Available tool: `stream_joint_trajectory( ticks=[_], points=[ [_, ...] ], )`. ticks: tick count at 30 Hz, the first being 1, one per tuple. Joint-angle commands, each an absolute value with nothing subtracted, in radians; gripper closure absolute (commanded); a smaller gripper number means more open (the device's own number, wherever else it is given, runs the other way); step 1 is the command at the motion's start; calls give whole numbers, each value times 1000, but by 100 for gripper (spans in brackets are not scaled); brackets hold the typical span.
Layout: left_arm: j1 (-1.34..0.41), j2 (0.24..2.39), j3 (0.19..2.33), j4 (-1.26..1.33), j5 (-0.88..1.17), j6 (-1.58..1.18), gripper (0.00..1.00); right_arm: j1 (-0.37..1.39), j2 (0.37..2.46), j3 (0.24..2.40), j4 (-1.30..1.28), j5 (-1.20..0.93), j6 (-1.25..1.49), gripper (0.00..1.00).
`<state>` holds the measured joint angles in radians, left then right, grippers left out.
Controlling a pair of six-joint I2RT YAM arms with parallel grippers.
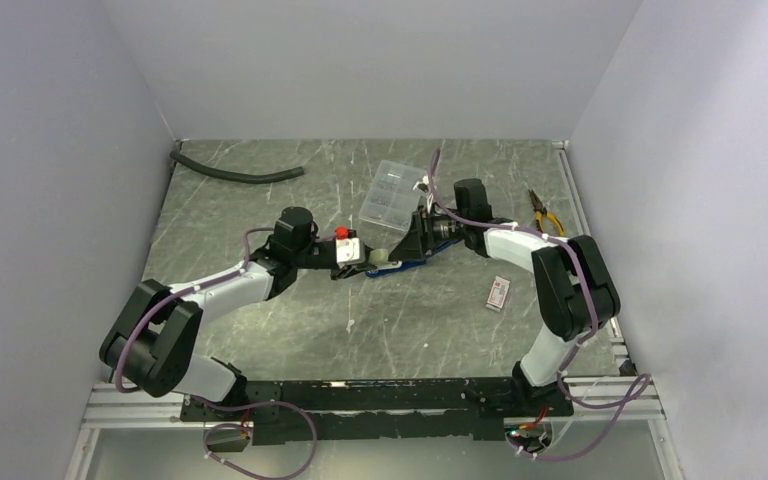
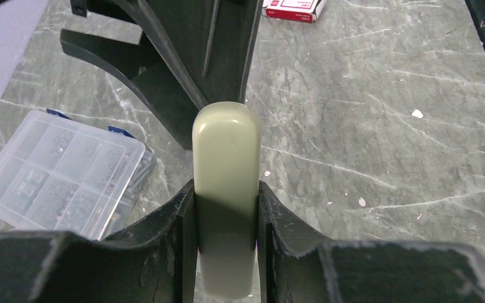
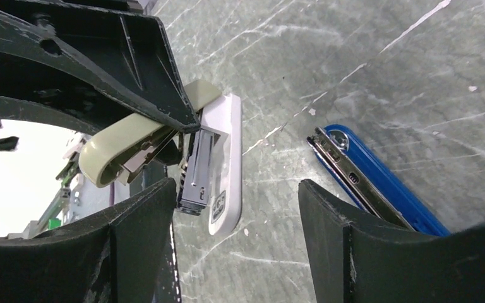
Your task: Load the staples into the stapler
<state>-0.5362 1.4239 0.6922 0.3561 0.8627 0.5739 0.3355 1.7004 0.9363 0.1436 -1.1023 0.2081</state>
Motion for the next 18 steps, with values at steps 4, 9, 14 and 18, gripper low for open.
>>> stream_joint_trajectory(
  ticks=[4,9,14,18],
  points=[
    [-552,1411,742,354,833,621,97,360,1750,957,175,-1185,218,31],
    [-565,1412,738,351,787,648,97,369,1778,957,198,-1224,233,39],
    [-576,1406,730,337,772,682,97,370,1796,974,184,-1231,226,45],
    [-585,1401,720,327,769,711,97,370,1798,980,181,-1235,226,48]
  ],
)
